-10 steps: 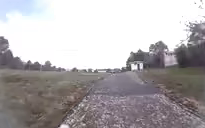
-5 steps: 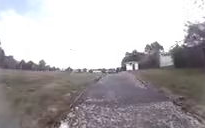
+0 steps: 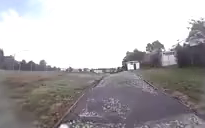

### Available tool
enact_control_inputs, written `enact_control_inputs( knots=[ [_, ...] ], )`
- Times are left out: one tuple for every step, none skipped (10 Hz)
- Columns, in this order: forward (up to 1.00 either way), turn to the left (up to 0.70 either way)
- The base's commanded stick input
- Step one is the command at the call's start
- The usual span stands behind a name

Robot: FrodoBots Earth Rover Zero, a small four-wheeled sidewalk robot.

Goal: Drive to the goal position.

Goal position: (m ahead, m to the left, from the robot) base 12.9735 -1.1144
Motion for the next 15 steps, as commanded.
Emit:
enact_control_inputs(
  knots=[
    [1.0,0.0],
    [1.0,0.0],
    [1.0,-0.02],
    [1.0,-0.02],
    [1.0,-0.02],
    [1.0,-0.02],
    [1.0,-0.02],
    [1.0,-0.02],
    [1.0,-0.02],
    [1.0,-0.02],
    [1.0,-0.02],
    [1.0,-0.02],
    [1.0,-0.4],
    [1.0,-0.4],
    [1.0,-0.4]
  ],
)
